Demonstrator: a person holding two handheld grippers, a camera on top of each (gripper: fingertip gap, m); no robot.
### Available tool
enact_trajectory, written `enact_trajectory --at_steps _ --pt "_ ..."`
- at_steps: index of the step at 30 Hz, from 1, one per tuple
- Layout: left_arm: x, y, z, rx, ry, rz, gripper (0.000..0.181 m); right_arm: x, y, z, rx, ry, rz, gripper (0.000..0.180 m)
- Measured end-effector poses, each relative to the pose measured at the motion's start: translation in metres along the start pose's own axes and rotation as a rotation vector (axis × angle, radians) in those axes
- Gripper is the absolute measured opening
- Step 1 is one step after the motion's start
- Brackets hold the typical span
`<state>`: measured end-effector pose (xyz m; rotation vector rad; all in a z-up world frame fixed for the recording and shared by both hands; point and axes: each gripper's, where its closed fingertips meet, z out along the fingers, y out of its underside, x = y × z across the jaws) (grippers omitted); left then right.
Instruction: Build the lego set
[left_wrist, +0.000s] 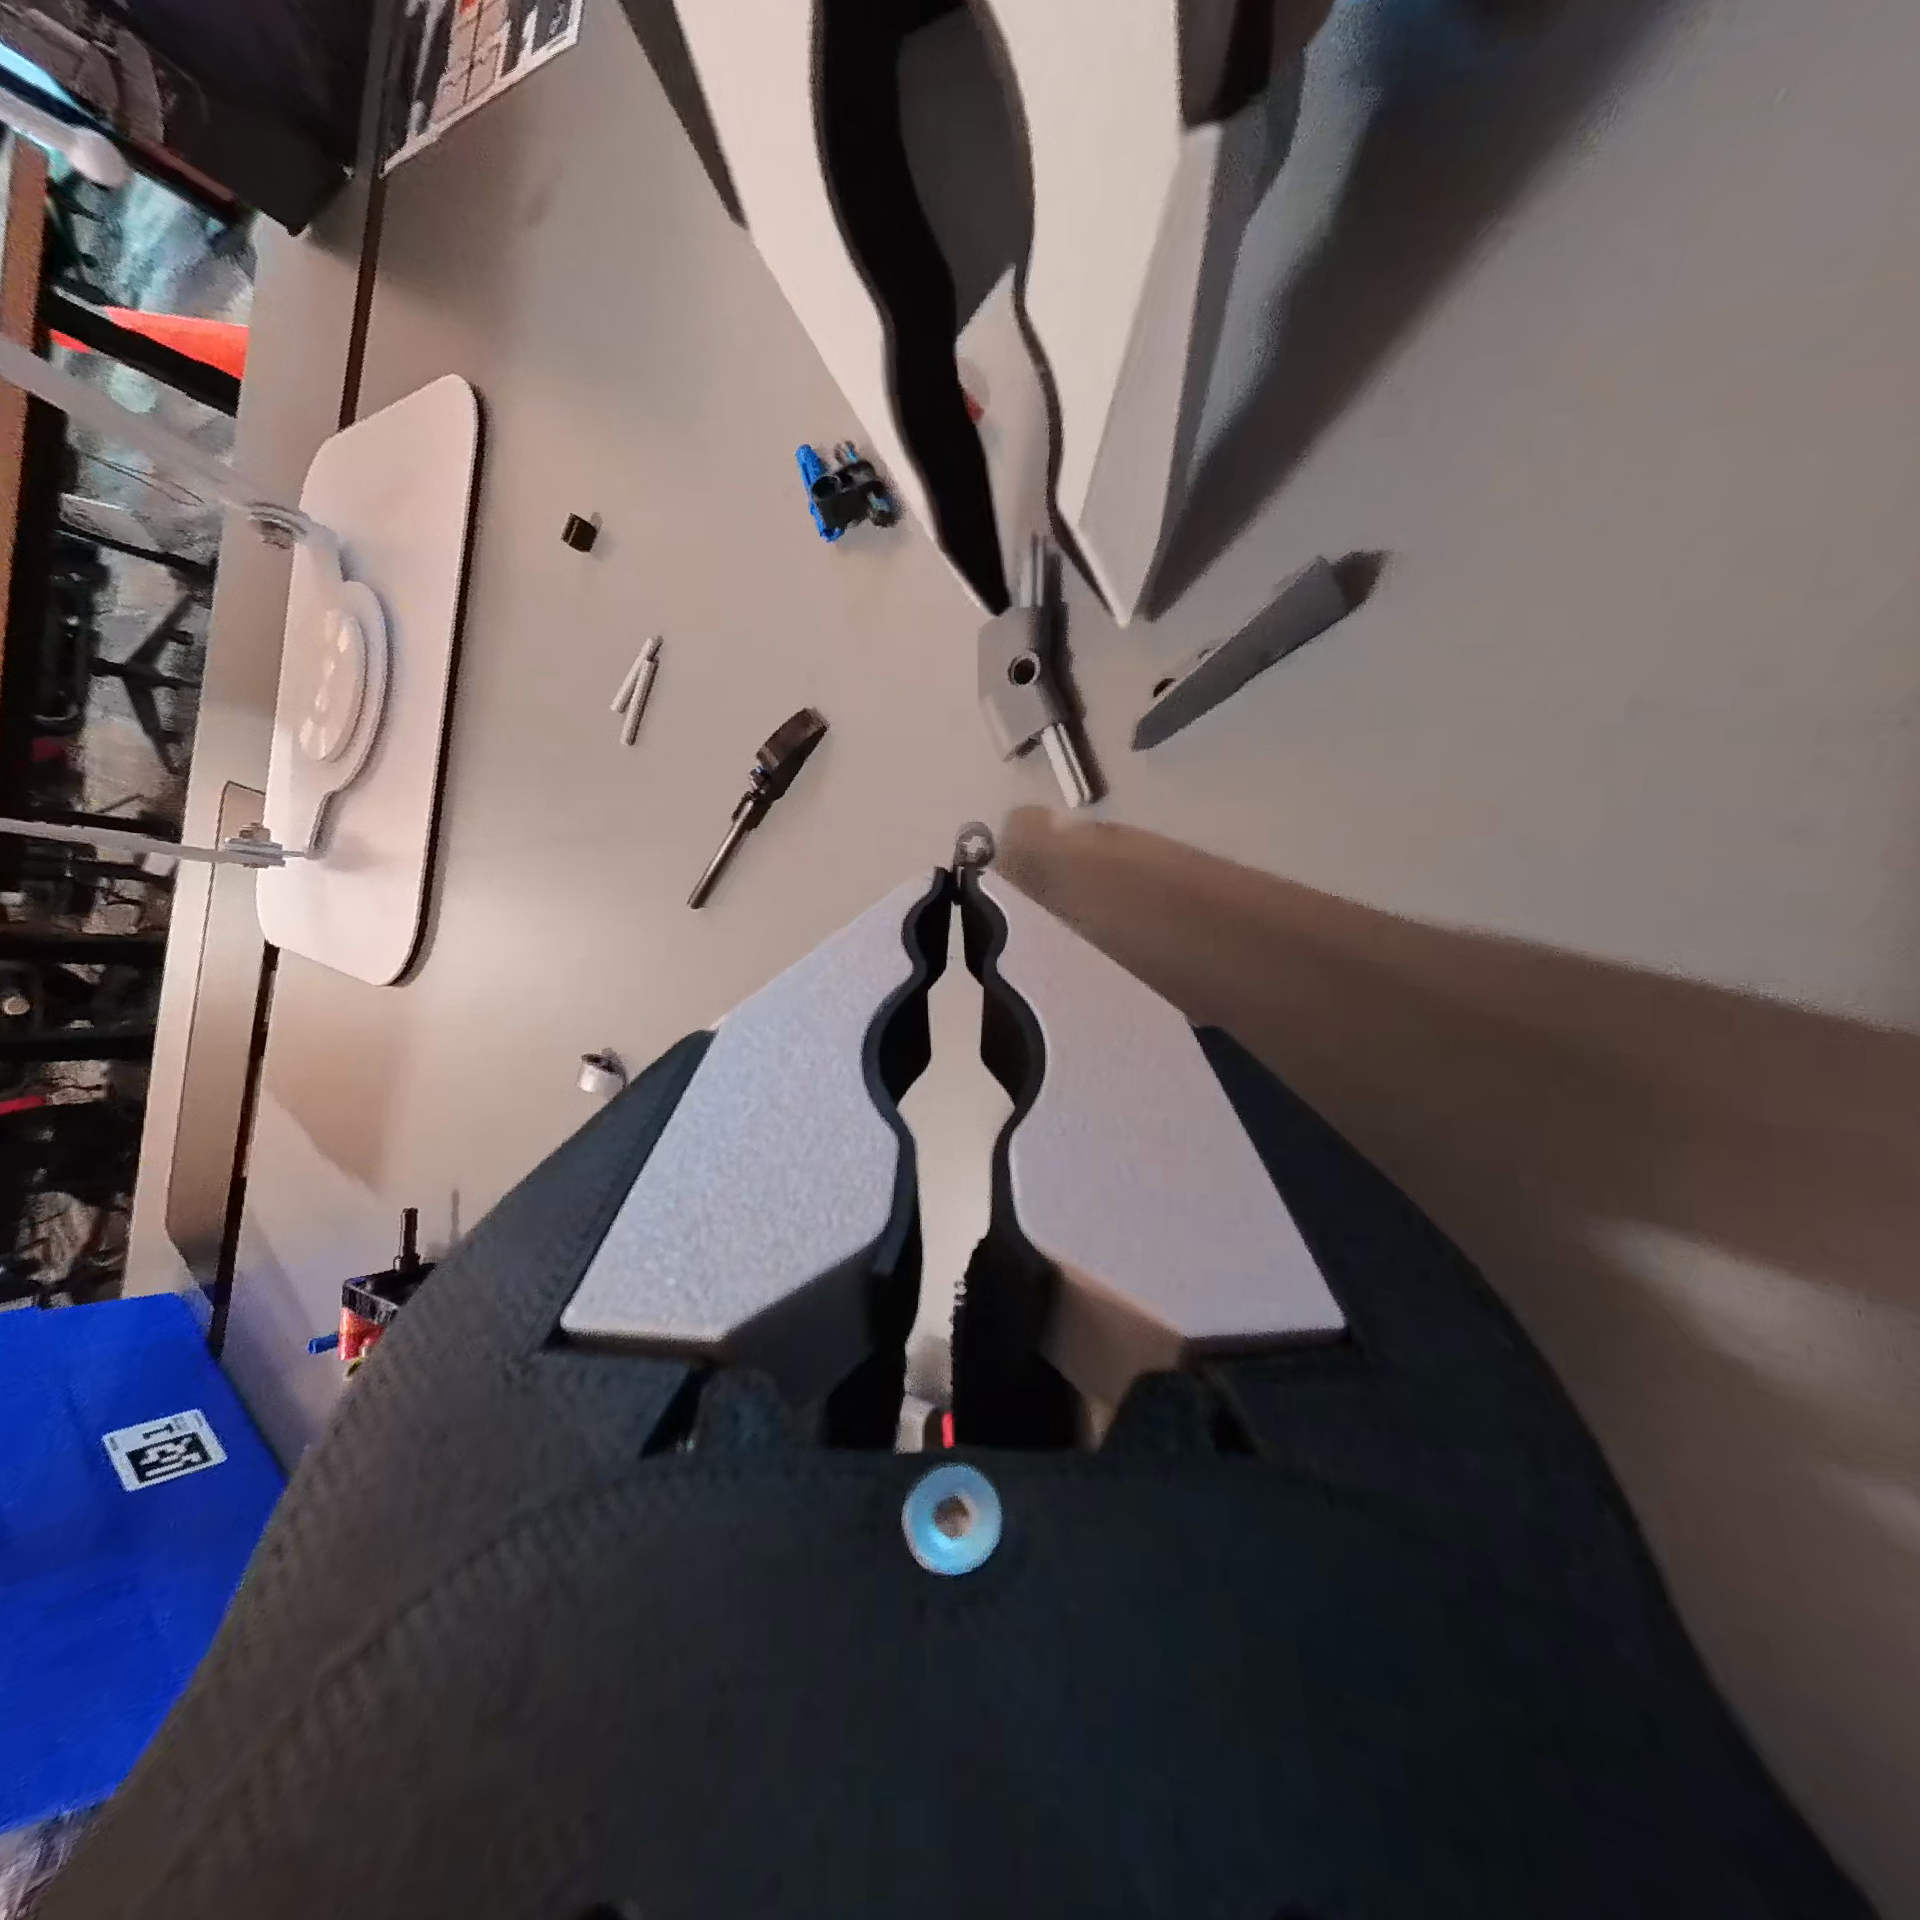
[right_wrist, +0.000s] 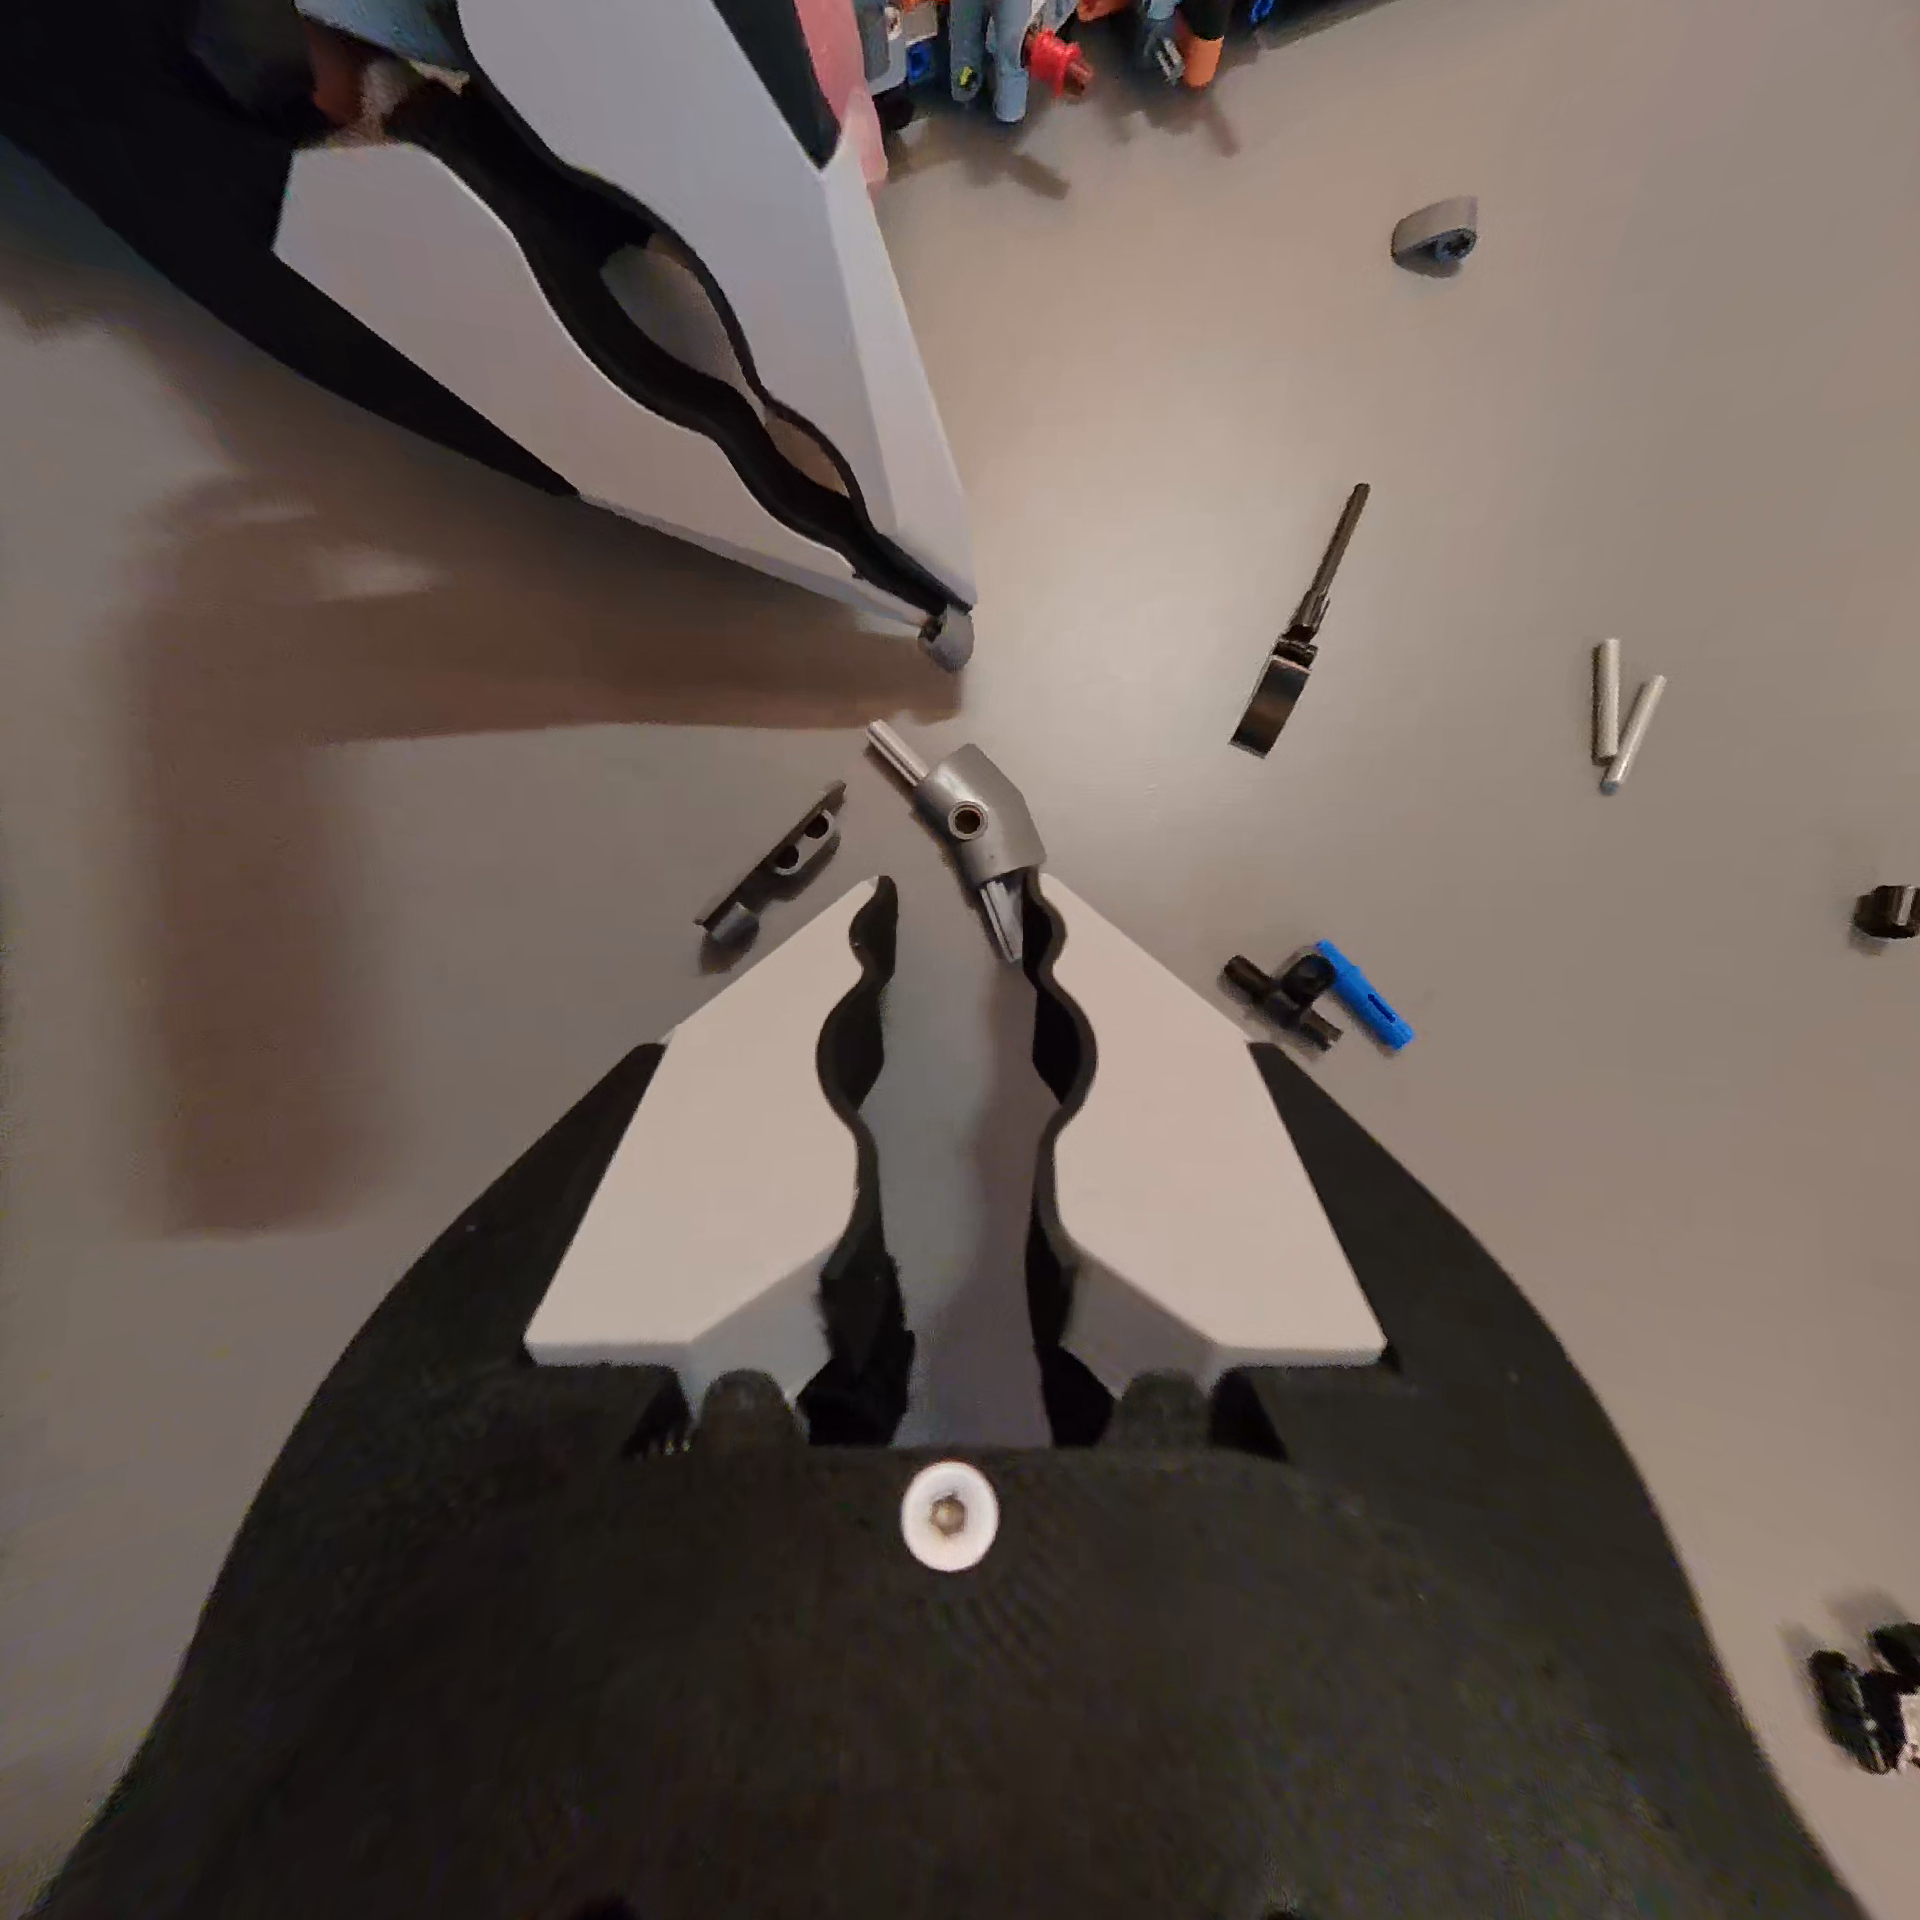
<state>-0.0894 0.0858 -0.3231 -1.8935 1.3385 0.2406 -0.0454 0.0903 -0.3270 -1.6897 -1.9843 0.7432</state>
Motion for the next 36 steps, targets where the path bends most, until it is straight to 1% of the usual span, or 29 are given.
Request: enact_trajectory --at_steps 4,7,10,12,13,16,24,30,32,33,36 --pt "0.001 0.000 0.000 0.010 0.004 -0.003 0.000 0.006 -0.004 -0.003 0.030 0.030 -0.024 0.024" --pt "0.004 -0.001 0.001 0.012 0.024 0.002 0.000 0.007 -0.006 0.001 0.013 0.047 -0.129 0.024" --pt "0.007 -0.002 0.001 0.016 0.033 0.006 0.000 0.004 -0.007 0.007 -0.003 0.014 -0.211 0.026" --pt "0.008 -0.003 0.001 0.017 0.038 0.008 0.000 0.005 -0.008 0.008 -0.012 -0.011 -0.211 0.024" --pt "0.008 -0.004 0.001 0.020 0.038 0.007 0.000 0.006 -0.007 0.008 -0.020 -0.021 -0.211 0.019" --pt "0.008 -0.003 0.001 0.022 0.041 0.003 0.000 0.006 -0.008 0.009 -0.013 -0.052 -0.209 0.014" --pt "0.009 -0.003 0.001 0.032 0.057 -0.019 0.000 0.008 -0.011 0.011 0.025 -0.035 -0.214 0.013" --pt "0.012 -0.004 0.003 0.033 0.071 -0.030 0.000 0.005 -0.013 0.011 0.041 0.002 -0.281 0.013" --pt "0.010 -0.004 0.002 0.036 0.063 -0.040 0.000 0.005 -0.013 0.011 0.039 0.011 -0.296 0.011" --pt "0.009 -0.003 0.002 0.039 0.061 -0.049 0.000 0.005 -0.015 0.010 0.053 0.013 -0.288 0.005" --pt "0.006 -0.004 -0.001 0.054 0.059 -0.075 0.000 0.004 -0.016 0.008 0.066 -0.024 -0.235 0.004"
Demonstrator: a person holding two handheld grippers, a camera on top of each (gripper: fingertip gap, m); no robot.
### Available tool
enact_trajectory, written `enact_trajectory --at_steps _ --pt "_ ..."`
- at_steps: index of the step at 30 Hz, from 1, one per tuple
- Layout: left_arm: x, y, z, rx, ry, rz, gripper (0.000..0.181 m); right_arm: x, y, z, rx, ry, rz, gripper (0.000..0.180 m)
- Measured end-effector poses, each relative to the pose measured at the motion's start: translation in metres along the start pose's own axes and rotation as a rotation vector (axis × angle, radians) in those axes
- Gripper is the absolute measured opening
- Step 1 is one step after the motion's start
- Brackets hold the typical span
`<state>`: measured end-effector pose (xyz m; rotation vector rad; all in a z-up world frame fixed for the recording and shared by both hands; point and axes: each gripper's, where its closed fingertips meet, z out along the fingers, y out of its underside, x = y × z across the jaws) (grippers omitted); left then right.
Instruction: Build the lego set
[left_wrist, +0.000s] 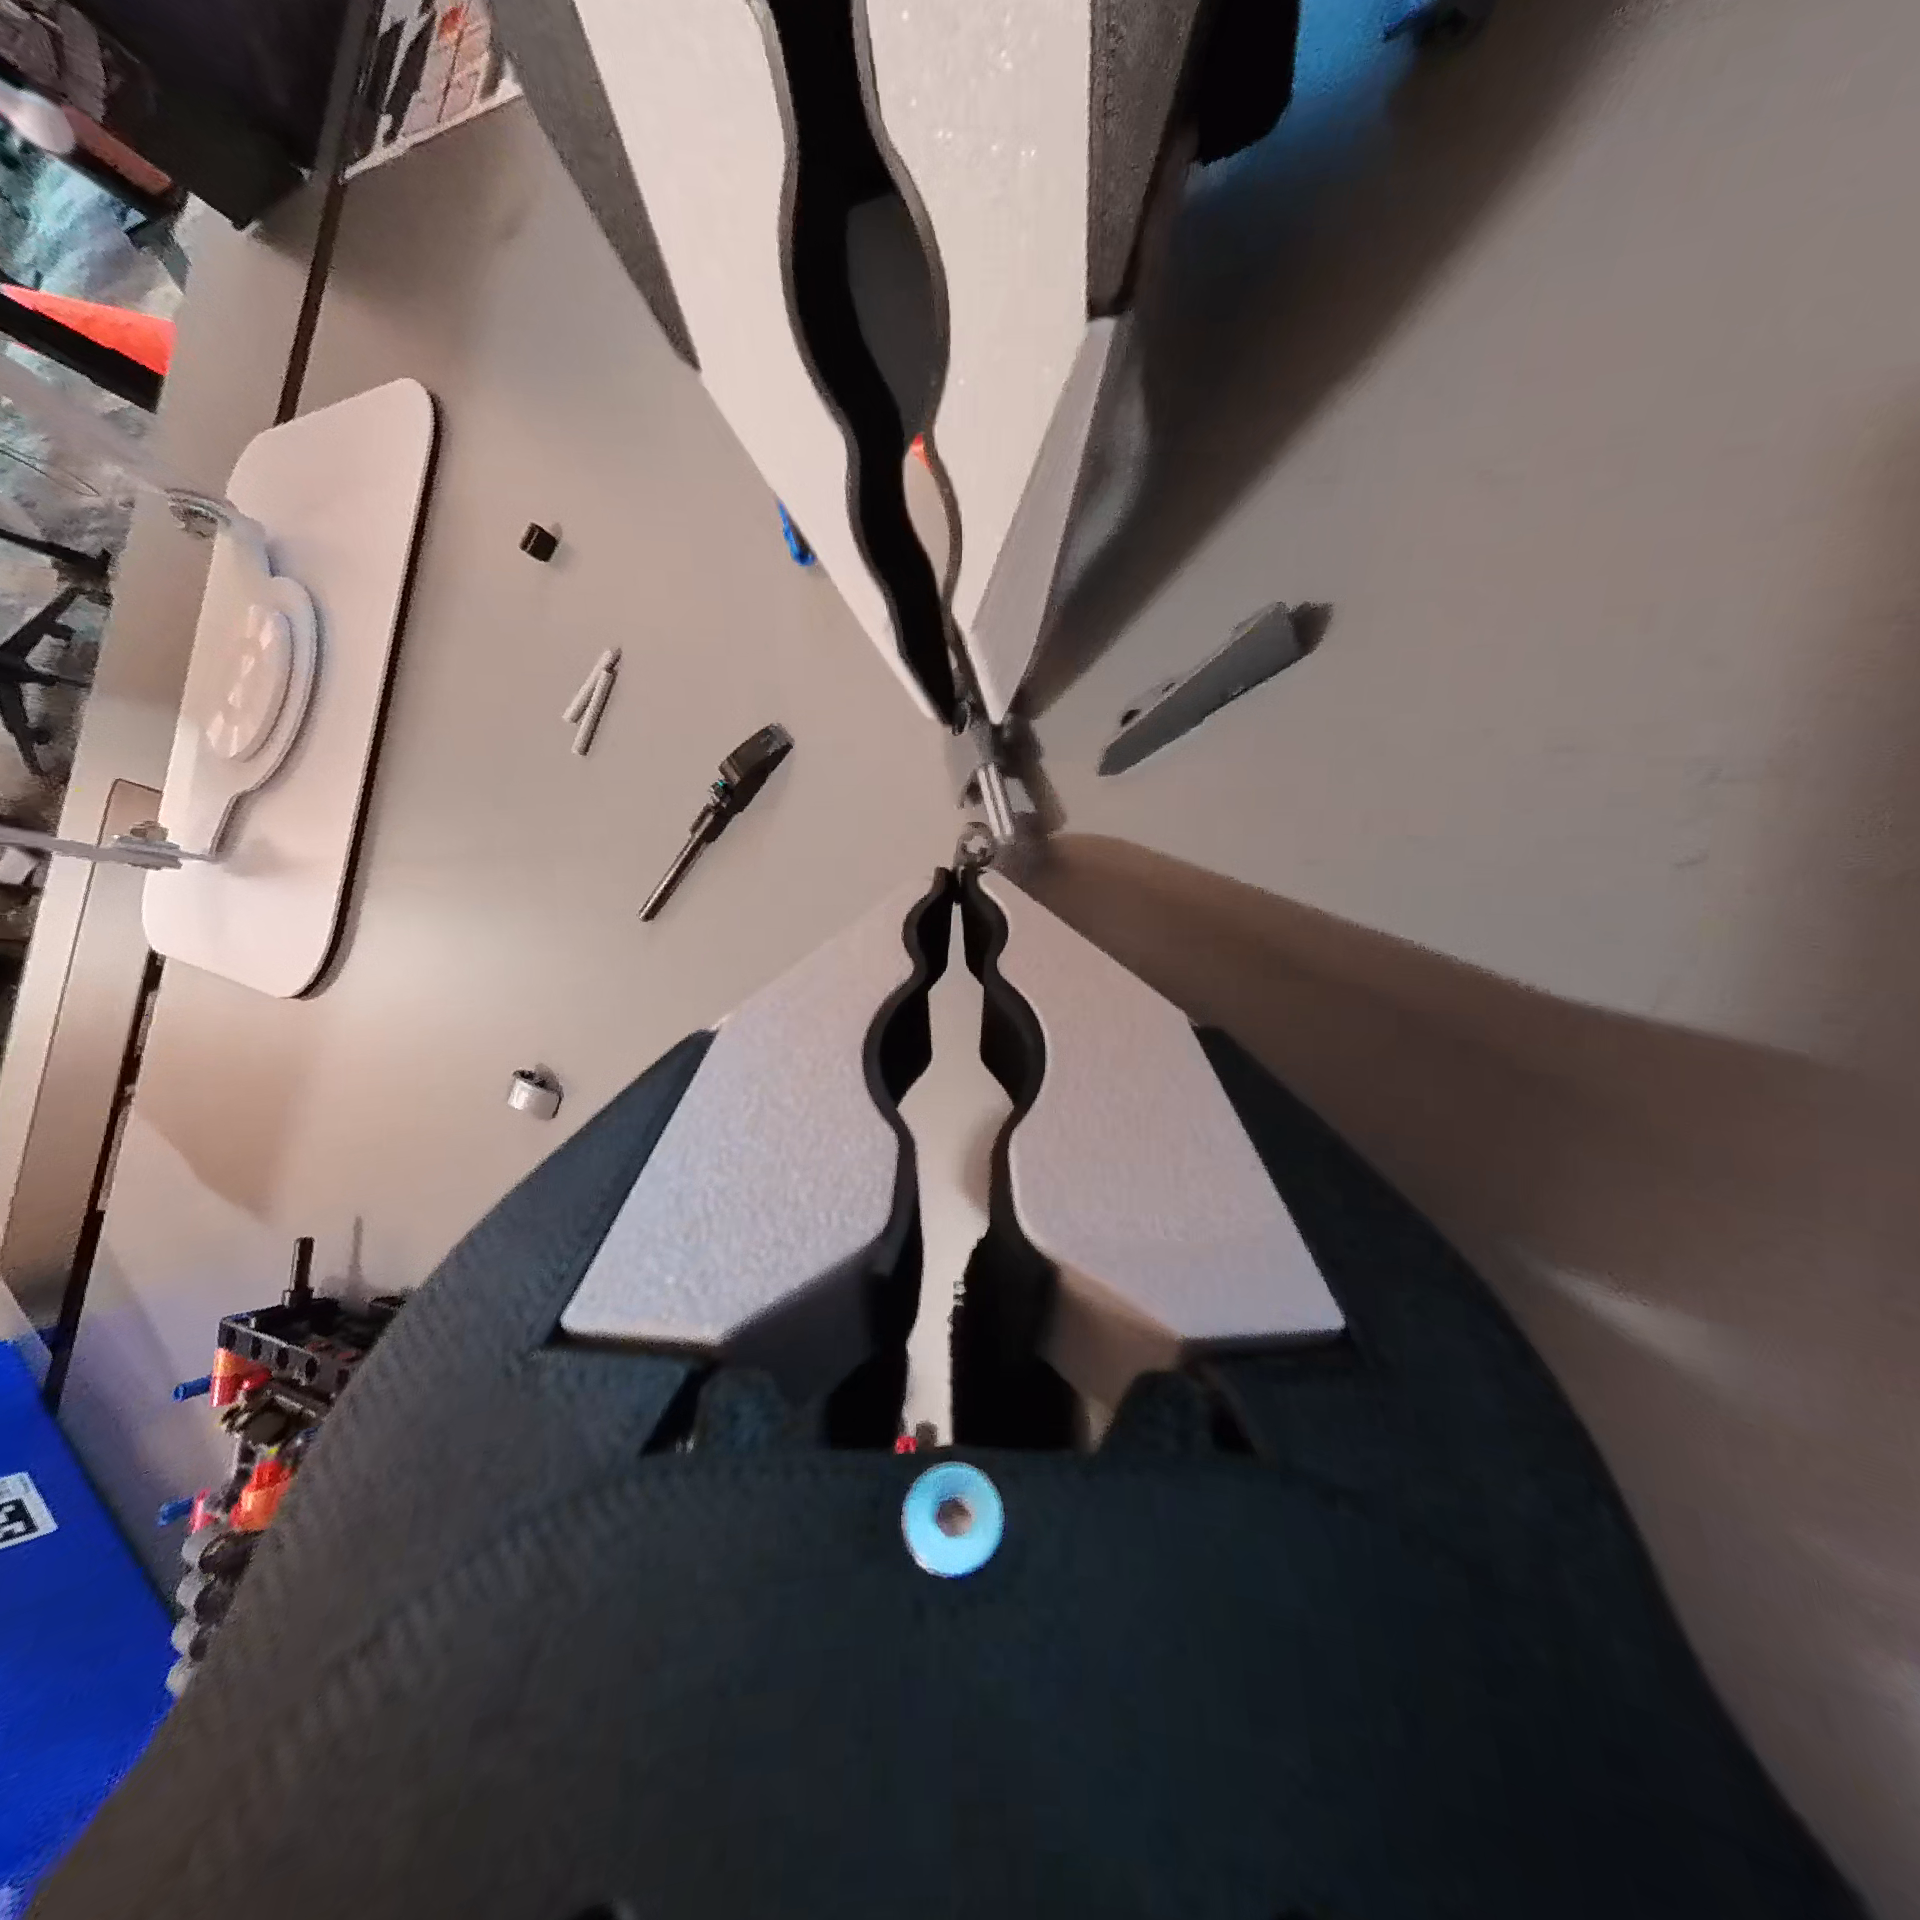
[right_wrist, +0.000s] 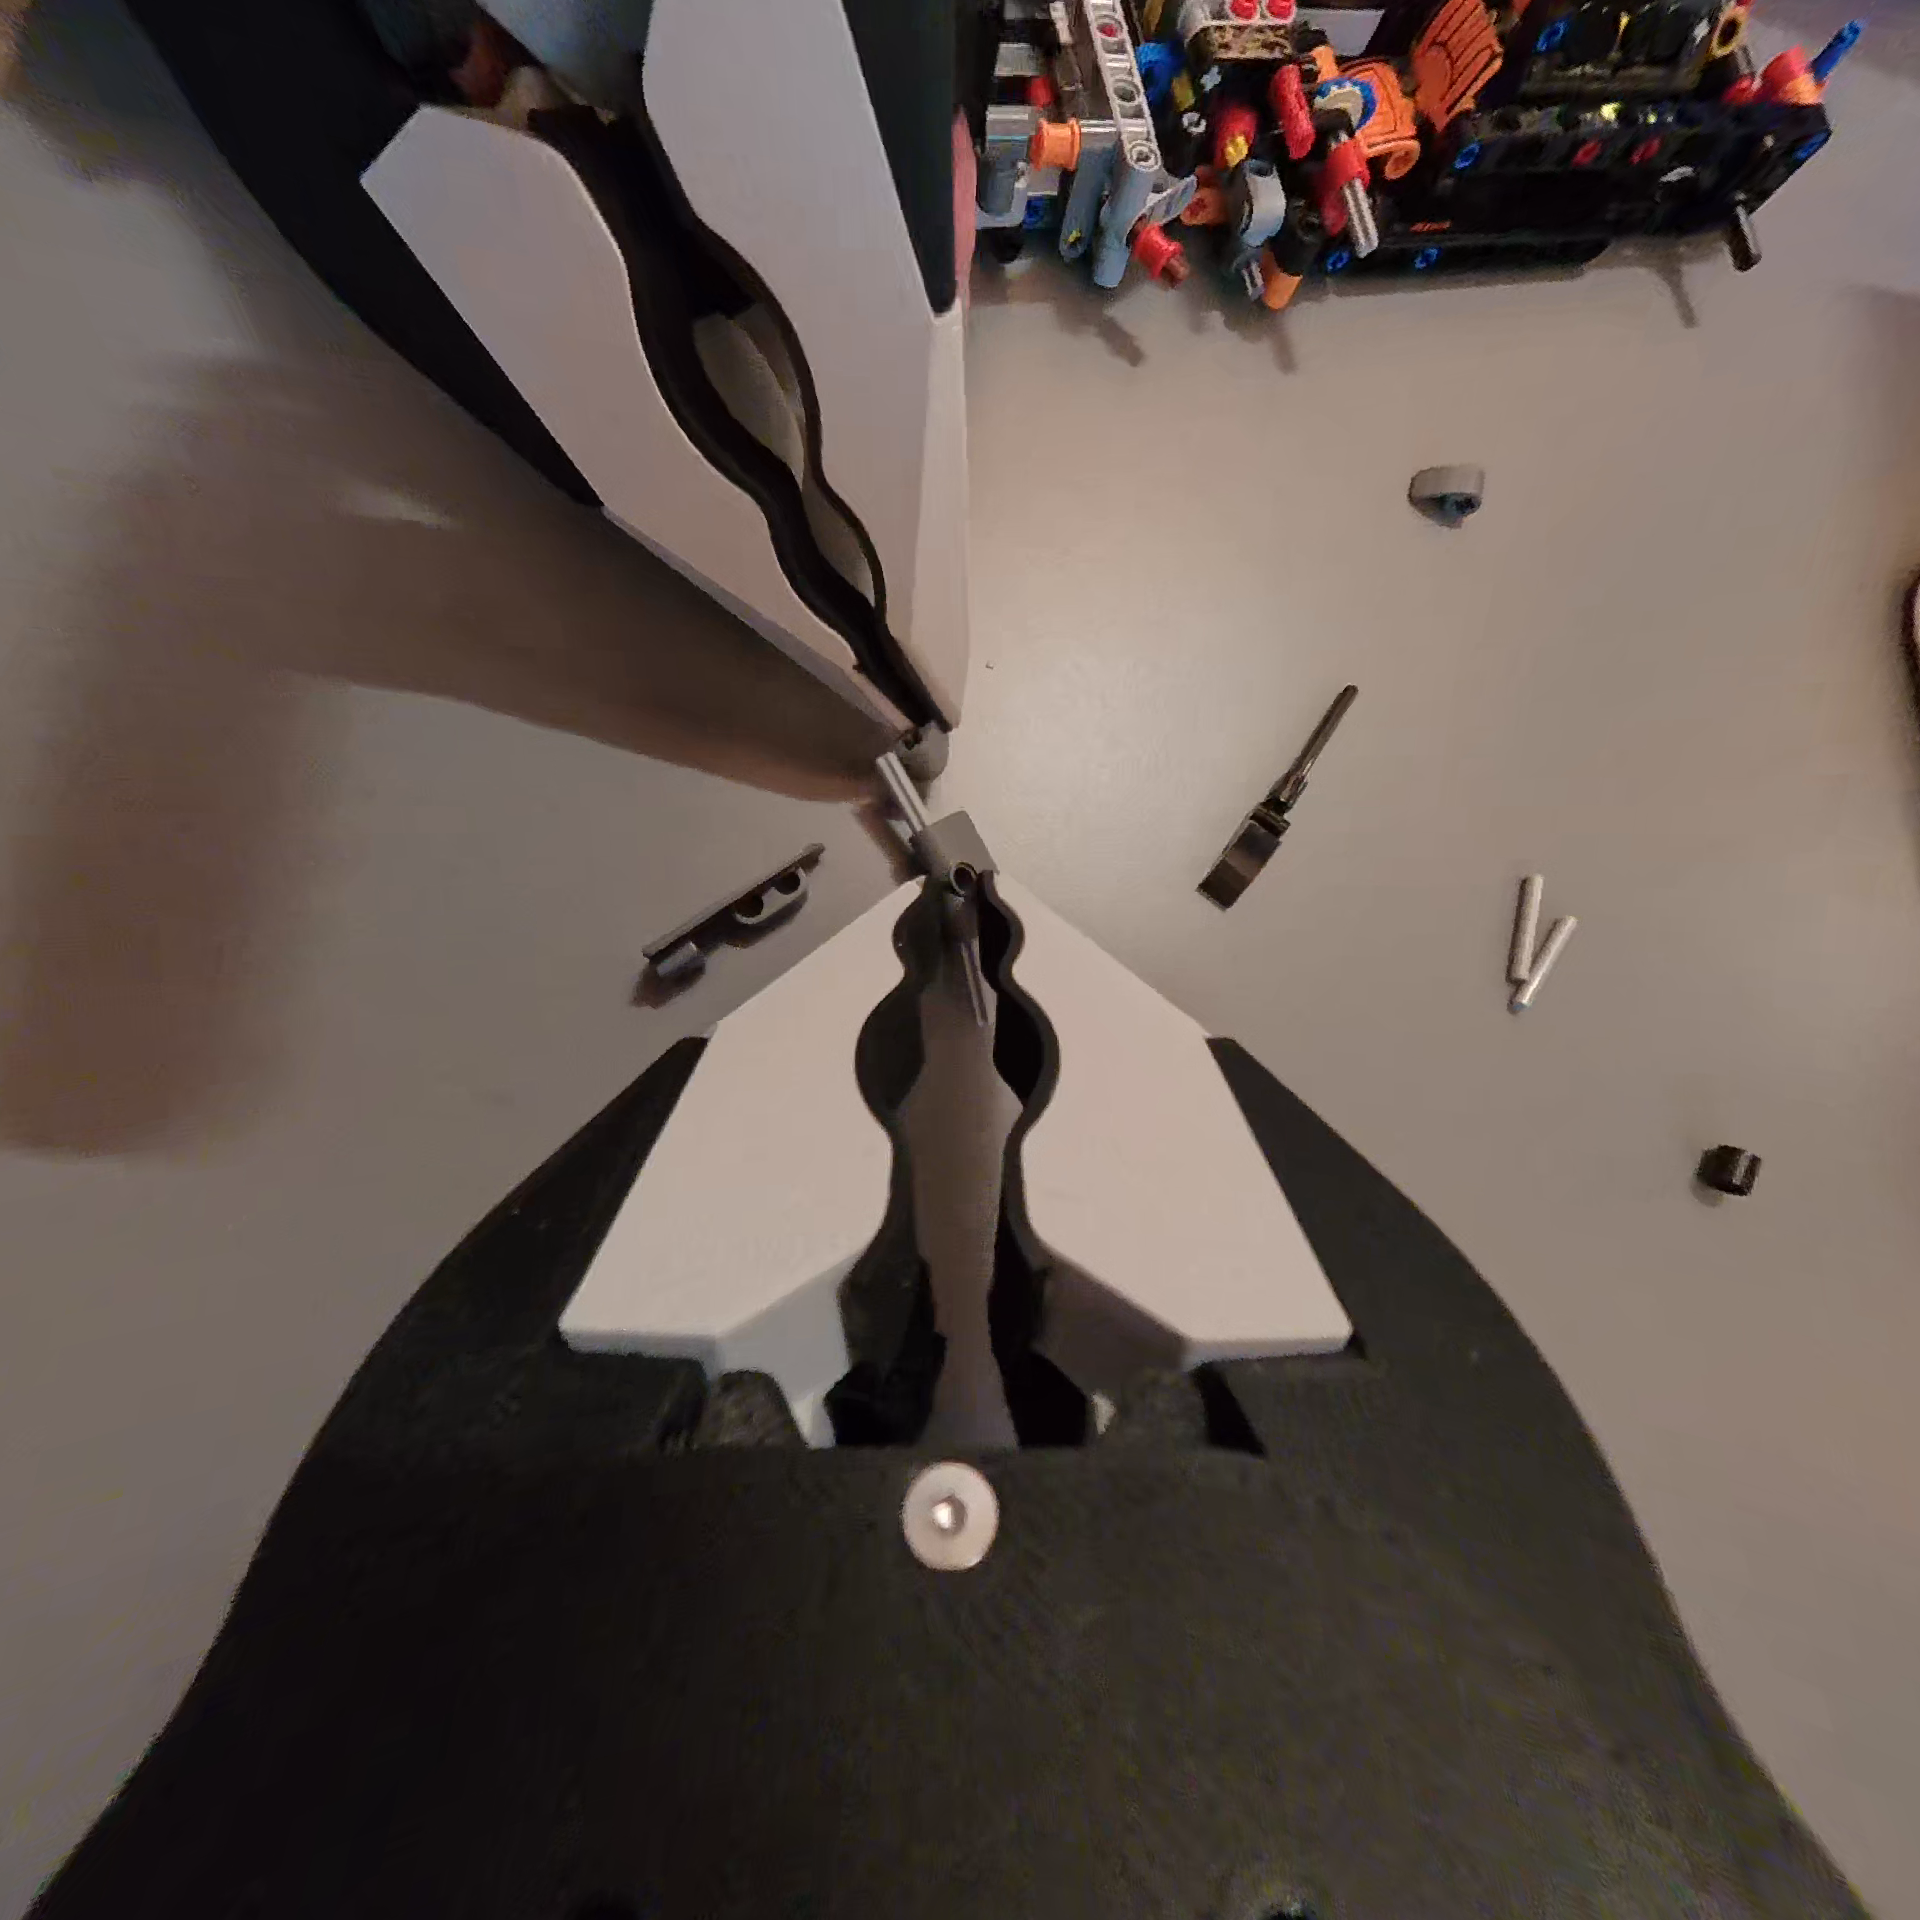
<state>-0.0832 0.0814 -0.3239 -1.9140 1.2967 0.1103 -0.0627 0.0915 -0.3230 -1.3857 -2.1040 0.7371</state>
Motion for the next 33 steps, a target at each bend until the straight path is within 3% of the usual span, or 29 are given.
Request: enact_trajectory --at_steps 14,25,33 --pt "-0.014 -0.008 -0.007 0.086 -0.002 -0.094 0.000 0.006 -0.003 -0.006 0.056 -0.021 0.110 0.001" --pt "-0.019 -0.018 -0.015 0.182 0.094 -0.225 0.000 0.006 -0.006 -0.014 0.116 -0.071 0.180 0.000" --pt "-0.011 -0.017 -0.013 0.136 0.095 -0.161 0.000 0.007 -0.001 -0.012 0.083 -0.053 0.161 0.000"
